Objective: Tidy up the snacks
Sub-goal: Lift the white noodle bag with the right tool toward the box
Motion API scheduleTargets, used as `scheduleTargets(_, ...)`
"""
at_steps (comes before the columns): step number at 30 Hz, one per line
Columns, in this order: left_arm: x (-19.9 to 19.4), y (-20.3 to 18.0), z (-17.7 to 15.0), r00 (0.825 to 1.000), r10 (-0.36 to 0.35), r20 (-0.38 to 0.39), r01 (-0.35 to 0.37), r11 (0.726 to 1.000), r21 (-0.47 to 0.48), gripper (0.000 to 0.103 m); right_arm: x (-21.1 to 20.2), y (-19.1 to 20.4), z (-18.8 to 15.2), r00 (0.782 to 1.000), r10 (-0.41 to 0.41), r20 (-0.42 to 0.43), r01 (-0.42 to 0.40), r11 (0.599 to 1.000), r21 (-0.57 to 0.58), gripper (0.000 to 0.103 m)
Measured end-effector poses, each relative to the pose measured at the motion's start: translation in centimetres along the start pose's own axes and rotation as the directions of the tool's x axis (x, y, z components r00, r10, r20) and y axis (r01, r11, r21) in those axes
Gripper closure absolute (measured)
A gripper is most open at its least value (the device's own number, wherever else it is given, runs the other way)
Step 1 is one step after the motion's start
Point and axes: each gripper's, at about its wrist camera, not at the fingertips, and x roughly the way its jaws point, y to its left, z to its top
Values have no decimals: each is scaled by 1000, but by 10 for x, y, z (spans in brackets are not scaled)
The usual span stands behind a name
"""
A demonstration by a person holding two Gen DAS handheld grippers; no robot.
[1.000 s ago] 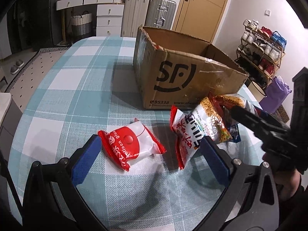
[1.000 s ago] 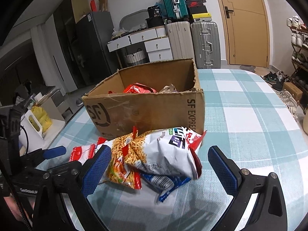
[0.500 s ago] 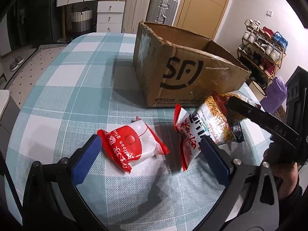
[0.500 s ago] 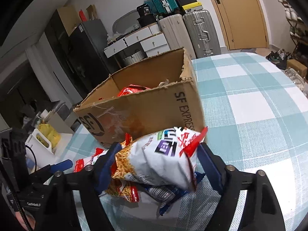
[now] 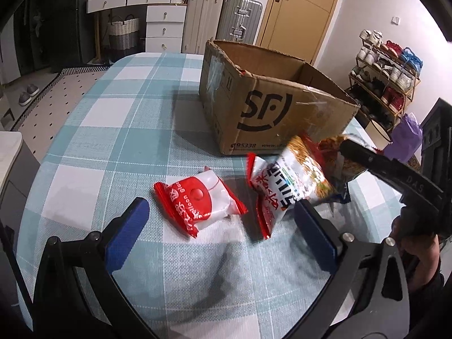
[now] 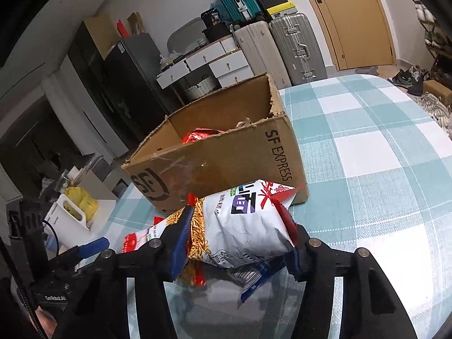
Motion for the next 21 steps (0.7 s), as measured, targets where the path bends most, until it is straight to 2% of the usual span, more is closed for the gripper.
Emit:
scheduleTargets(12, -21, -12, -6, 1000, 4, 15, -4, 1000, 28, 1, -38, 4, -13, 998, 8, 55, -9, 1000, 17, 47)
scheduleTargets(21, -13, -30, -2, 1000, -12, -11, 13, 998, 66, 1, -72, 0, -26, 996, -2, 90, 0, 1000, 23, 47)
